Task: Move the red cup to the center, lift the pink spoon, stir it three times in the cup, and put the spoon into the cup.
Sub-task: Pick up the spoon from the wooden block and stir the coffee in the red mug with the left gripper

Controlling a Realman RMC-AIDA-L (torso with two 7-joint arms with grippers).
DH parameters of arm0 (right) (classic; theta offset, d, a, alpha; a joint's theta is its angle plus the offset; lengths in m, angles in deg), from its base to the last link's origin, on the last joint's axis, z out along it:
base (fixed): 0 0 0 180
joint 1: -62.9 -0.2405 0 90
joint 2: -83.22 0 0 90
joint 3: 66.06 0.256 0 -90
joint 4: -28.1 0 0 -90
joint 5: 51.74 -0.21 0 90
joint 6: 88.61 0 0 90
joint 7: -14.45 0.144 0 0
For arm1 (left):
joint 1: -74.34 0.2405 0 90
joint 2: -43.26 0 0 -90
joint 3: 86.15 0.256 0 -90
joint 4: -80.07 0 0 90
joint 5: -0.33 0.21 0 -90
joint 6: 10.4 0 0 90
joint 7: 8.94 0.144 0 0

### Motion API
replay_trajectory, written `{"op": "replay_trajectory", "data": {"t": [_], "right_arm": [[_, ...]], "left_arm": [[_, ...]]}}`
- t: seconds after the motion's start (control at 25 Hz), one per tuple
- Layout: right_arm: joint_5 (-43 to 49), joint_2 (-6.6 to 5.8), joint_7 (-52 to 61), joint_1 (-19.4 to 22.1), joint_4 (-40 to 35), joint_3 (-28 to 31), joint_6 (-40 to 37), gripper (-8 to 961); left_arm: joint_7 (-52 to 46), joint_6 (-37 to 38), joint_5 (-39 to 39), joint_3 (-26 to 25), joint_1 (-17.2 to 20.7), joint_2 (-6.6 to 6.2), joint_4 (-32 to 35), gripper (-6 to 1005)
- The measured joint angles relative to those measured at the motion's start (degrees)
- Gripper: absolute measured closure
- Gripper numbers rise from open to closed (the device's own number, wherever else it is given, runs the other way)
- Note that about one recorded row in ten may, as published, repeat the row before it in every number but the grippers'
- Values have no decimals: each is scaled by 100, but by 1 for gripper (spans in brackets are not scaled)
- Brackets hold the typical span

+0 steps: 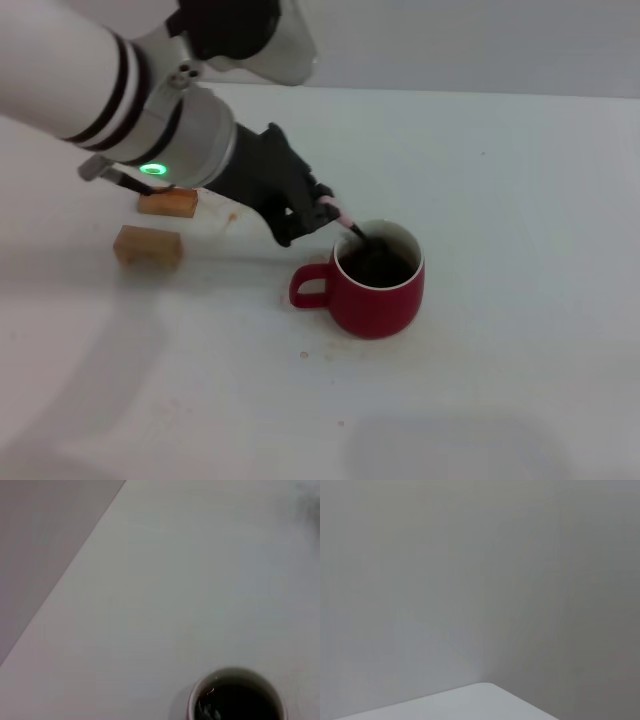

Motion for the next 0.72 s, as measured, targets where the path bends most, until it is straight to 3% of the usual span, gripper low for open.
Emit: {"op": "replay_trajectory", "data": {"t": [0.28, 0.52, 0.72], "right_arm": [[0, 5, 0, 45, 3, 0, -39, 952], [0, 9, 0, 20, 2, 0, -38, 953], [0, 7, 1, -36, 2, 0, -12, 953]], "left_arm": [[-17, -93, -98, 267, -123, 19, -3, 810], [-176, -394, -52, 254, 119, -3, -406, 794], [-199, -411, 66, 35, 218, -13, -367, 781]]}}
